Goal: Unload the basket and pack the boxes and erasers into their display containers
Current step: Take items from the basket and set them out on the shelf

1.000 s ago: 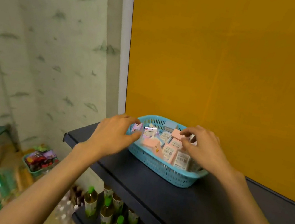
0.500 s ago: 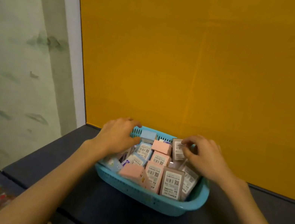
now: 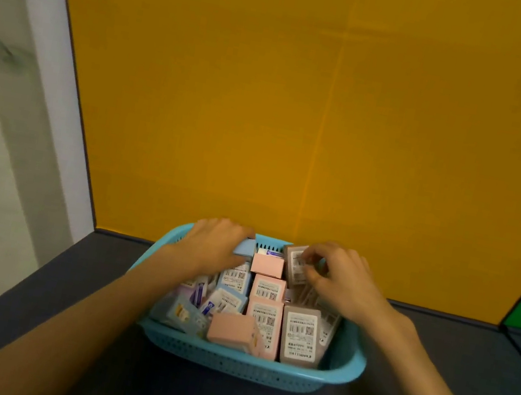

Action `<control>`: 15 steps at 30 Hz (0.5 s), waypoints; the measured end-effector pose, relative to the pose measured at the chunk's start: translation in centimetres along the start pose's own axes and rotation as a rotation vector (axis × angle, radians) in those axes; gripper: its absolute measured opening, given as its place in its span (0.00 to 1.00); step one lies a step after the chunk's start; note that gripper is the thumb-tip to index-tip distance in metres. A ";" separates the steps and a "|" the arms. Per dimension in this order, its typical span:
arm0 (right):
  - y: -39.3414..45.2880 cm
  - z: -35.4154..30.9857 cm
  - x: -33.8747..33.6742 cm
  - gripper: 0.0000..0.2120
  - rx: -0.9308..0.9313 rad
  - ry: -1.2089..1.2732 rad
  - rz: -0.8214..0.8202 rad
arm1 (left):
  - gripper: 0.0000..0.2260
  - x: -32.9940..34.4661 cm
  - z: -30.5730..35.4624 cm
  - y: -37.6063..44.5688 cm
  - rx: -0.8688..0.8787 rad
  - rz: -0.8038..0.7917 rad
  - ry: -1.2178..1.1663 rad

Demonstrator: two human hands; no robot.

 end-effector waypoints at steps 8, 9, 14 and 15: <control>1.2 -2.9 1.9 0.15 -0.026 -0.062 -0.025 | 0.15 -2.2 -5.8 -2.3 -0.206 0.214 -0.268; 1.4 -3.3 2.3 0.17 -0.029 -0.072 -0.033 | 0.15 -2.4 -6.6 -2.9 -0.234 0.255 -0.334; 2.2 -4.9 4.1 0.22 -0.055 -0.148 -0.092 | 0.15 -1.2 -10.4 -5.9 -0.472 0.328 -0.899; 2.3 -5.0 4.3 0.22 -0.058 -0.170 -0.098 | 0.15 -0.6 -11.1 -6.4 -0.536 0.326 -1.045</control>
Point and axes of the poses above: each hand's wrist, its own y-axis towards the middle knuckle, its own x-axis out of the palm, z = x × y, the point moved 10 cm from there along y, towards the middle knuckle, and after that the axes turned 11 degrees about y, right-handed, at the moved point
